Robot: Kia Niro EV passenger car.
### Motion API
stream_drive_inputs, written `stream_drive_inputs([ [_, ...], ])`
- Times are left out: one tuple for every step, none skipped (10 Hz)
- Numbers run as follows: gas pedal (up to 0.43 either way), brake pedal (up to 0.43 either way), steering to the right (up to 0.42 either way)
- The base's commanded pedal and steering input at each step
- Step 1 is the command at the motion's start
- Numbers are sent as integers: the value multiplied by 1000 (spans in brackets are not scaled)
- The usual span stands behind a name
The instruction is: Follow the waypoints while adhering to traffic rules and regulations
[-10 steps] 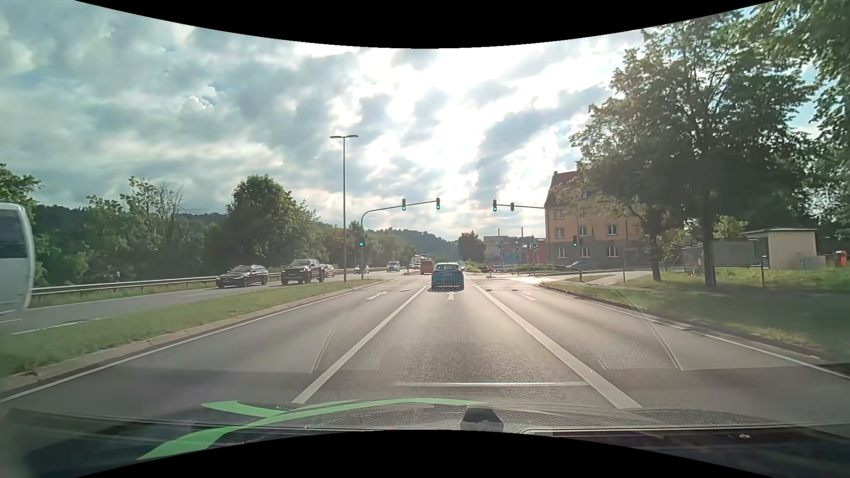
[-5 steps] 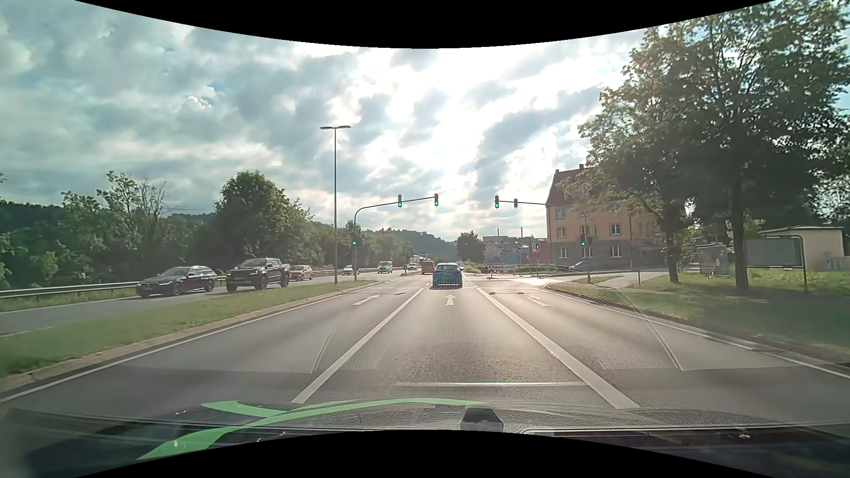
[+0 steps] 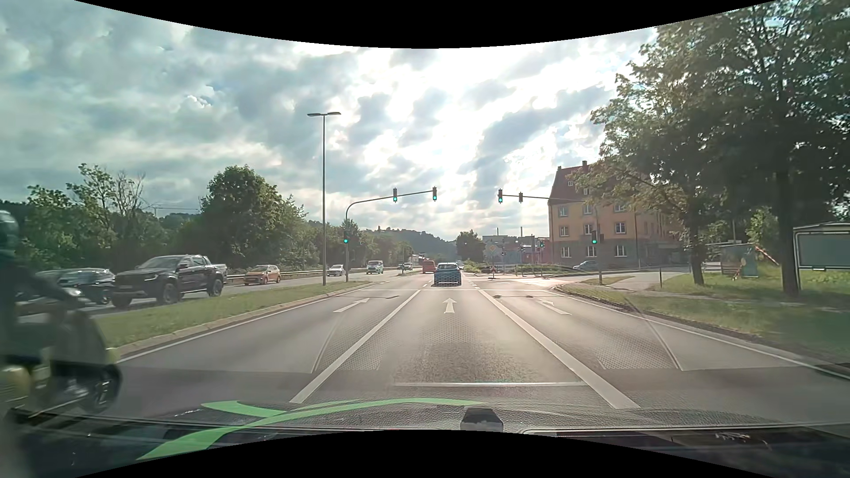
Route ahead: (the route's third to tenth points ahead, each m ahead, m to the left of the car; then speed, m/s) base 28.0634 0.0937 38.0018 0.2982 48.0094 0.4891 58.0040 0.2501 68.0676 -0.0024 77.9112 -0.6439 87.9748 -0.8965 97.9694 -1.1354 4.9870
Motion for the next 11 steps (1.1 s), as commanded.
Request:
stream_drive_inputs([
  [260,0,1],
  [311,0,0],
  [311,0,0],
  [311,0,-1],
  [319,0,-1],
  [331,0,-1],
  [331,0,-1],
  [339,0,0],
  [358,0,-1],
  [358,0,-1],
  [358,0,-1],
])
